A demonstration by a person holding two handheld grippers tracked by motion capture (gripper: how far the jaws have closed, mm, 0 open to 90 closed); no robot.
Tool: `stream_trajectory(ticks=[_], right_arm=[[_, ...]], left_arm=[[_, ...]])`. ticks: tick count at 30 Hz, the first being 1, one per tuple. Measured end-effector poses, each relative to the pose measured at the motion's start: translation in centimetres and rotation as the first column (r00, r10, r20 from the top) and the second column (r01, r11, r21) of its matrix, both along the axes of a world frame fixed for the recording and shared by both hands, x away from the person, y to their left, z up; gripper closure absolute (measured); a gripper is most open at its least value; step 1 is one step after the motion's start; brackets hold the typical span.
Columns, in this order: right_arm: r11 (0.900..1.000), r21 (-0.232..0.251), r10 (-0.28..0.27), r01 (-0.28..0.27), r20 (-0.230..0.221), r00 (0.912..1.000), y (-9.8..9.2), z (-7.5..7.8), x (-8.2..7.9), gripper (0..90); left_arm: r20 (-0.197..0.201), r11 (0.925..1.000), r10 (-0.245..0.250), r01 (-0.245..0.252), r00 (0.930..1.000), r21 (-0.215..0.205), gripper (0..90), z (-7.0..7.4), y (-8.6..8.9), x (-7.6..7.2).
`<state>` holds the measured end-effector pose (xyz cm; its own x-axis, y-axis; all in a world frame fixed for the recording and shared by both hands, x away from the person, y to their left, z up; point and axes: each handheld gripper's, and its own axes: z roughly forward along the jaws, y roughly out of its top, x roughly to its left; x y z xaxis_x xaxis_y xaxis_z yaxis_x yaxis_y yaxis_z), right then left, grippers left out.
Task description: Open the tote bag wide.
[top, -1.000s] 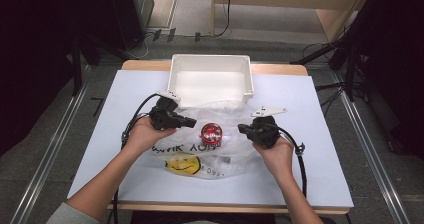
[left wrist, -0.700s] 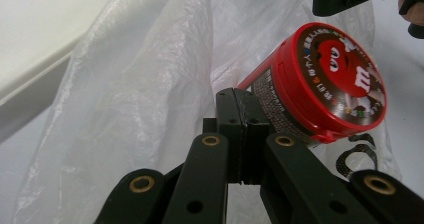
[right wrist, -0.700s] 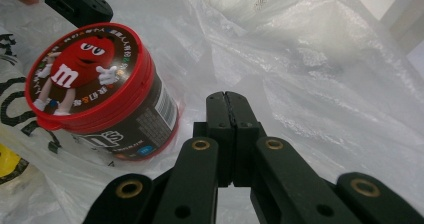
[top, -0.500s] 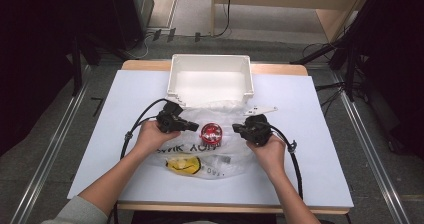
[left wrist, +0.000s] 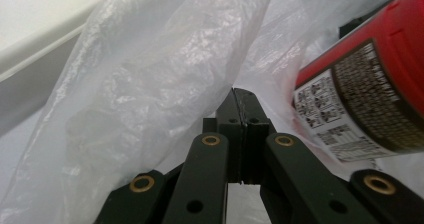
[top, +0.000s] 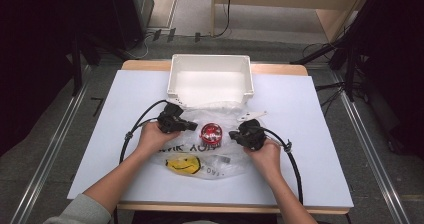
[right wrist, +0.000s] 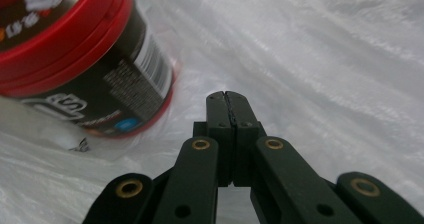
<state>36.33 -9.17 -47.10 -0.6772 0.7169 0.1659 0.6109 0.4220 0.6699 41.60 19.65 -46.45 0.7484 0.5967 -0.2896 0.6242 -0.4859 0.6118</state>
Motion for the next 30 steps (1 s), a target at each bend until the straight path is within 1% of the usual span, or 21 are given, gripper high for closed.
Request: stream_trajectory(ticks=[1,3,5,8,10,12,14,17,19,21,22,23,24,25,28,30], right_arm=[[1.0,-0.002,0.005,-0.005,-0.005,1.0,0.2,-0.1,-0.4,90.0],[1.0,-0.004,0.012,-0.012,0.001,0.9999,0.1,-0.1,-0.4,90.0],[1.0,0.013,0.012,-0.012,-0.005,0.9999,-0.2,-0.2,-0.7,90.0],[1.0,0.021,0.012,-0.011,-0.012,0.9999,-0.5,-0.3,-1.0,90.0],[1.0,0.018,0.022,-0.022,-0.003,0.9997,-0.8,-0.3,-1.3,90.0],[0.999,0.018,0.03,-0.03,-0.006,0.9995,-1.2,-0.3,-1.8,90.0],[0.999,0.017,0.035,-0.035,-0.001,0.9994,-1.2,-0.3,-1.9,90.0],[0.999,0.023,0.036,-0.036,-0.006,0.9993,-1.5,-0.4,-2.3,90.0],[0.999,0.028,0.042,-0.041,-0.01,0.9991,-1.6,-0.4,-2.5,90.0],[0.998,0.03,0.051,-0.051,-0.006,0.9987,-1.8,-0.4,-2.8,90.0],[0.998,0.03,0.051,-0.051,-0.006,0.9987,-1.8,-0.4,-2.8,90.0],[0.998,0.036,0.054,-0.054,-0.009,0.9985,-1.9,-0.5,-3.1,90.0],[0.998,0.036,0.054,-0.054,-0.009,0.9985,-1.9,-0.5,-3.1,90.0],[0.998,0.033,0.058,-0.057,-0.016,0.9982,-2.1,-0.4,-3.4,90.0],[0.997,0.03,0.065,-0.064,-0.009,0.9979,-2.1,-0.4,-3.8,90.0],[0.997,0.03,0.075,-0.075,-0.005,0.9971,-2.3,-0.4,-4.1,90.0]], left_arm=[[-0.005,0.9999,0.009,-0.009,0.9999,-0.01,90.0,-0.1,0.1,0.0],[-0.002,0.9999,0.013,-0.013,0.9999,-0.008,90.0,-0.1,0.3,0.1],[-0.001,0.9998,0.02,-0.02,0.9998,-0.009,90.0,0.0,0.4,0.1],[0.009,0.9997,0.023,-0.023,0.9997,-0.005,90.0,0.0,0.4,0.0],[0.014,0.9997,0.026,-0.026,0.9996,0.001,90.0,0.0,0.3,-0.1],[0.018,0.9997,0.025,-0.025,0.9995,0.003,90.0,0.0,0.3,-0.1],[0.016,0.9996,0.027,-0.027,0.9995,0.003,90.0,0.0,0.3,-0.1],[-0.002,0.9994,0.032,-0.032,0.9995,-0.012,90.0,0.0,0.3,-0.1],[-0.007,0.9994,0.031,-0.031,0.9995,-0.012,90.0,0.0,0.3,0.0],[-0.02,0.9991,0.038,-0.038,0.9991,-0.02,90.0,-0.1,0.0,0.0],[-0.02,0.9991,0.038,-0.038,0.9991,-0.02,90.0,-0.1,0.0,0.0],[-0.016,0.9992,0.034,-0.034,0.9993,-0.021,90.0,-0.1,-0.2,0.0],[-0.009,0.9996,0.024,-0.024,0.9997,-0.014,90.0,-0.1,-0.5,0.0],[-0.002,0.9997,0.017,-0.017,0.9998,-0.015,90.0,-0.1,-0.7,-0.1],[-0.002,0.9996,0.018,-0.018,0.9998,-0.019,90.0,-0.2,-1.2,-0.1],[0.004,0.9997,0.018,-0.018,0.9998,-0.015,90.0,-0.2,-1.3,-0.1]])
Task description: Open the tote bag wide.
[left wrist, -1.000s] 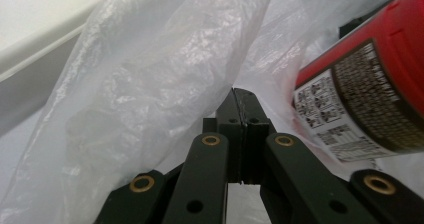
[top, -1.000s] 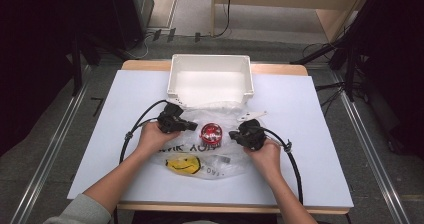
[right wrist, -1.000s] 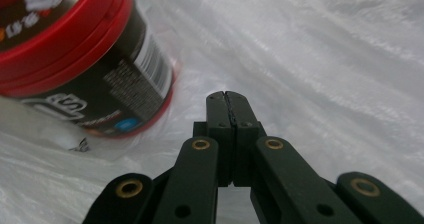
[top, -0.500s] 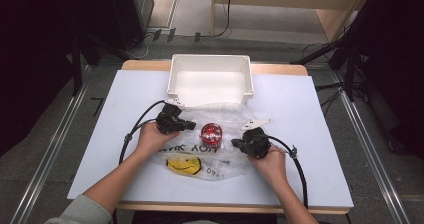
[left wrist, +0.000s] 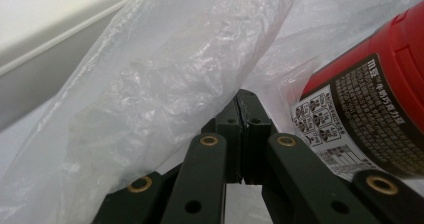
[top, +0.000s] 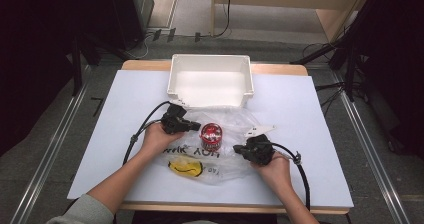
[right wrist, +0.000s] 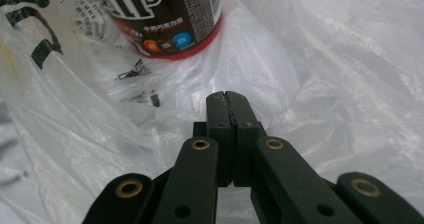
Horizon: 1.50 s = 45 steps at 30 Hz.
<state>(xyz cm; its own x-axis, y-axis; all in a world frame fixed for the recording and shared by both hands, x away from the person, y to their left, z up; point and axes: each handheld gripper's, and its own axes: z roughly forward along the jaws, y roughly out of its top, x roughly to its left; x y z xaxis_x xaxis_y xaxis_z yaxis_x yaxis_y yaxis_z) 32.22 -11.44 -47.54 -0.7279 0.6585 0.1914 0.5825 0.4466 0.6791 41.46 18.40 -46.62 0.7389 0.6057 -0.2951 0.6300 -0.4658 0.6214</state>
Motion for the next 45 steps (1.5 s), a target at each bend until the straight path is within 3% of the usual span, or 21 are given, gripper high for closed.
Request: stream_trajectory(ticks=[3,11,24,31,34,39,45], right_arm=[[1.0,-0.004,0.011,-0.011,0.0,0.9999,-0.2,0.0,-0.7,90.0],[0.999,0.011,0.048,-0.048,0.002,0.9988,-0.4,-0.1,-2.5,90.0],[0.989,-0.006,0.151,-0.151,0.023,0.9883,2.1,0.0,-4.0,90.0],[0.985,-0.003,0.173,-0.173,0.017,0.9848,2.6,0.0,-4.2,90.0],[0.984,0.002,0.179,-0.179,-0.007,0.9839,3.0,0.1,-4.3,90.0],[0.98,-0.018,0.2,-0.2,0.008,0.9798,3.5,0.2,-4.4,90.0],[0.983,-0.015,0.184,-0.184,0.007,0.9829,3.2,0.5,-4.2,90.0]], left_arm=[[0.0,0.9999,0.015,-0.015,0.9999,-0.009,90.0,0.0,-0.1,0.1],[-0.005,1.0,-0.001,0.001,1.0,0.002,90.0,0.0,-1.1,0.2],[0.023,0.9996,0.028,-0.028,0.9993,-0.001,90.0,-0.1,-1.7,0.8],[0.044,0.9983,0.058,-0.058,0.9974,-0.004,90.0,-0.2,-1.7,1.5],[0.05,0.998,0.062,-0.061,0.9968,-0.019,90.0,-0.4,-1.8,1.8],[0.044,0.9977,0.062,-0.06,0.9971,-0.031,90.0,-0.2,-1.6,1.8],[0.04,0.9972,0.061,-0.059,0.9974,-0.046,89.2,0.3,-1.3,1.7]])
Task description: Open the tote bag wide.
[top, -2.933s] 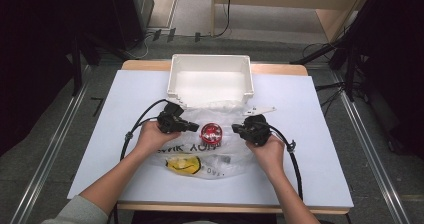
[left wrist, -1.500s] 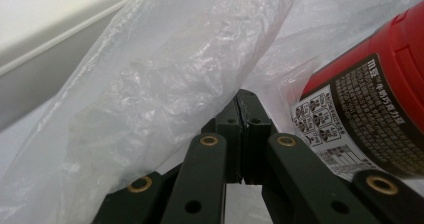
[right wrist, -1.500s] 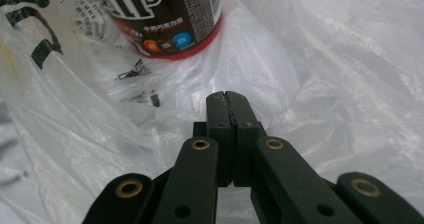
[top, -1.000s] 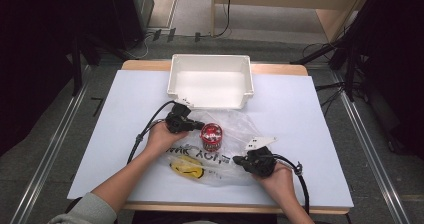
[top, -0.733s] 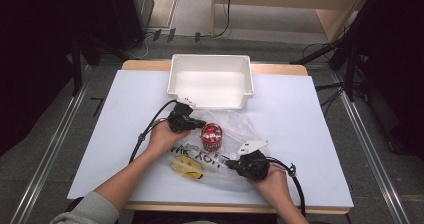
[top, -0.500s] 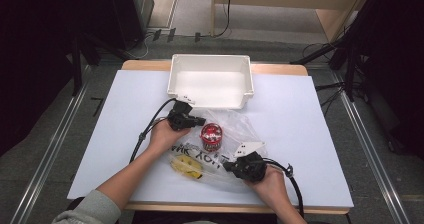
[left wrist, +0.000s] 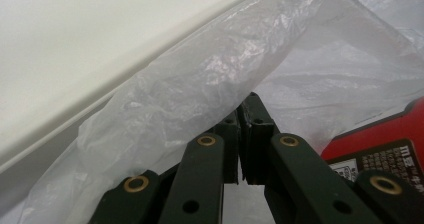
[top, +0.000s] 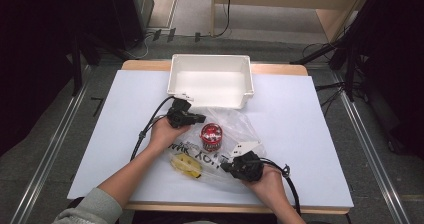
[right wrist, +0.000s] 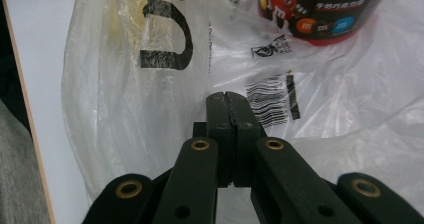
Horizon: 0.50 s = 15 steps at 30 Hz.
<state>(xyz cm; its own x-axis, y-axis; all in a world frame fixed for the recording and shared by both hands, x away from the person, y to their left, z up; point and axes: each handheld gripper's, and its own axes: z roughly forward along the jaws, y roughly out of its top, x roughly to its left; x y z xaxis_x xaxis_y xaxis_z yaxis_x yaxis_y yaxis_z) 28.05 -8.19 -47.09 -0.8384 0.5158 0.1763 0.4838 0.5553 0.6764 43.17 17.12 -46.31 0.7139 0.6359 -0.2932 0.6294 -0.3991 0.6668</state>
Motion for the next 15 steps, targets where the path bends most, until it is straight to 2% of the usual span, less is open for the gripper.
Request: stream_trajectory(ticks=[10,12,15], right_arm=[[0.998,0.048,-0.043,0.042,0.017,0.9989,-1.2,1.1,0.2,88.7],[0.997,0.052,-0.057,0.056,0.028,0.998,-1.5,1.5,0.2,88.3],[0.994,0.073,-0.087,0.085,0.021,0.996,-2.0,1.9,0.5,88.3]], left_arm=[[0.024,0.9991,-0.017,0.018,0.9996,-0.039,88.4,1.8,0.3,-0.7],[0.025,0.9984,-0.021,0.022,0.9995,-0.052,88.1,2.1,0.3,-0.8],[0.016,0.998,-0.034,0.035,0.9993,-0.052,86.7,2.5,0.3,-1.1]])
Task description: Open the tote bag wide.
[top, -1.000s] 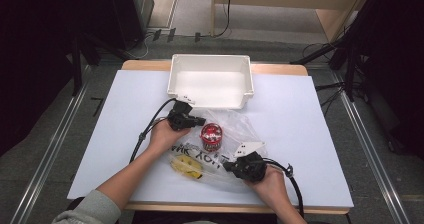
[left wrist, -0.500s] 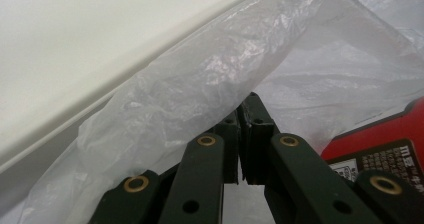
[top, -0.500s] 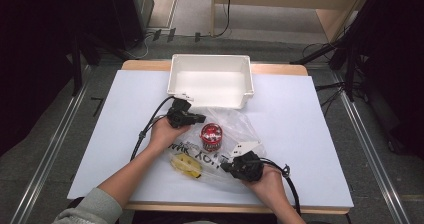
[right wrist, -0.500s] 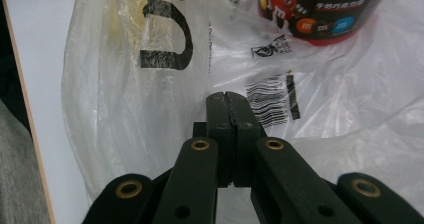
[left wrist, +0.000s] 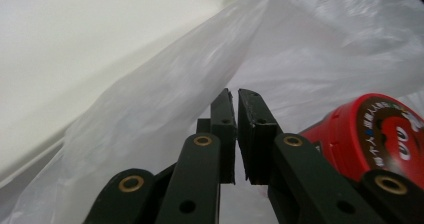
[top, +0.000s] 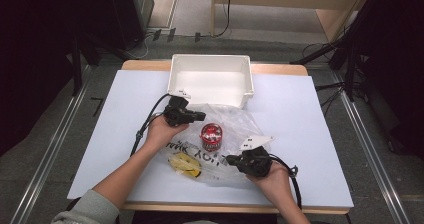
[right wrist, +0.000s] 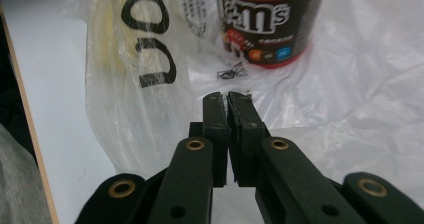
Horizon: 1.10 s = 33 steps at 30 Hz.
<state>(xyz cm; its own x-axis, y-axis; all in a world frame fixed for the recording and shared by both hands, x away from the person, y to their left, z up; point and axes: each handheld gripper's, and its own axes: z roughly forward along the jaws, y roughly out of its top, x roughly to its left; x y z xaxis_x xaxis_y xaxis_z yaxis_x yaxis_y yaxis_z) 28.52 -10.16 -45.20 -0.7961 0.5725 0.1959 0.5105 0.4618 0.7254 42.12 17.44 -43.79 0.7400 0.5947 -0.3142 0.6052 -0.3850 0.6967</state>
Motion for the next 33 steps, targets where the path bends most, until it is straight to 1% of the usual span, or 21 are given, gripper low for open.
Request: stream_trajectory(ticks=[1,4,5,9,14,15,16,17,19,21,22,24,25,26,27,28,31,33], right_arm=[[1.0,0.007,-0.003,0.003,0.0,1.0,-0.1,0.1,0.1,88.3],[1.0,0.016,-0.005,0.005,0.012,0.9999,-0.2,0.6,0.0,88.0],[1.0,0.023,-0.011,0.01,0.029,0.9995,-0.4,0.9,0.0,87.9],[0.999,0.03,-0.03,0.029,0.03,0.9991,-0.5,1.3,0.2,87.6],[0.998,0.039,-0.048,0.047,0.042,0.998,-0.8,1.9,0.6,87.3],[0.998,0.044,-0.056,0.054,0.047,0.9973,-0.9,2.3,0.7,87.4],[0.998,0.044,-0.056,0.054,0.047,0.9973,-0.9,2.3,0.7,87.4],[0.997,0.046,-0.056,0.054,0.048,0.9973,-0.9,2.5,0.8,88.3],[0.997,0.045,-0.059,0.057,0.044,0.9973,-1.0,2.9,1.2,90.0],[0.996,0.045,-0.077,0.075,0.033,0.9965,-1.2,3.2,1.7,90.0],[0.996,0.049,-0.081,0.079,0.033,0.9962,-1.3,3.3,1.9,90.0],[0.995,0.056,-0.09,0.088,0.035,0.9953,-1.4,3.7,2.3,90.0],[0.994,0.059,-0.093,0.091,0.037,0.9949,-1.4,3.9,2.5,90.0],[0.994,0.064,-0.092,0.09,0.04,0.9949,-1.4,4.1,2.6,90.0],[0.994,0.065,-0.091,0.088,0.044,0.9949,-1.3,4.3,2.7,90.0],[0.994,0.066,-0.092,0.088,0.05,0.9945,-1.3,4.5,2.9,90.0],[0.994,0.069,-0.095,0.091,0.055,0.994,-1.1,4.7,3.4,90.0],[0.993,0.062,-0.1,0.097,0.047,0.9939,-1.0,4.8,3.8,90.0]], left_arm=[[0.001,1.0,-0.002,0.002,1.0,0.007,86.6,0.1,0.0,-0.1],[0.003,0.9999,-0.01,0.01,0.9999,-0.002,86.2,0.6,0.0,-0.4],[0.006,0.9999,-0.014,0.014,0.9999,-0.004,86.0,0.7,0.0,-0.5],[0.007,0.9998,-0.019,0.019,0.9998,-0.002,85.5,1.2,0.1,-0.7],[-0.005,0.9996,-0.029,0.029,0.9996,-0.007,82.1,1.8,0.4,-1.1],[-0.01,0.9994,-0.033,0.033,0.9994,-0.01,80.2,2.0,0.4,-1.2],[-0.015,0.9992,-0.036,0.036,0.9992,-0.015,80.2,2.1,0.5,-1.3],[-0.023,0.999,-0.043,0.043,0.9988,-0.012,79.9,2.3,0.6,-1.4],[-0.031,0.9988,-0.049,0.049,0.9983,-0.002,80.7,2.7,0.7,-1.8],[-0.031,0.9987,-0.051,0.051,0.9982,-0.002,83.2,3.0,0.8,-2.1],[-0.029,0.9984,-0.056,0.056,0.998,0.003,84.3,3.2,0.9,-2.2],[-0.026,0.9983,-0.058,0.058,0.998,-0.003,87.6,3.4,1.0,-2.5],[-0.024,0.9985,-0.055,0.055,0.9982,0.002,88.6,3.5,1.1,-2.6],[-0.028,0.9985,-0.054,0.054,0.9981,-0.002,89.8,3.6,1.2,-2.7],[-0.021,0.9984,-0.057,0.057,0.9982,0.001,90.0,3.7,1.4,-2.9],[-0.018,0.9983,-0.058,0.058,0.9981,-0.004,90.0,3.7,1.5,-3.0],[-0.024,0.9983,-0.058,0.058,0.998,-0.003,90.0,3.8,1.8,-3.6],[-0.022,0.9982,-0.06,0.06,0.9979,-0.004,90.0,3.8,1.9,-4.0]])
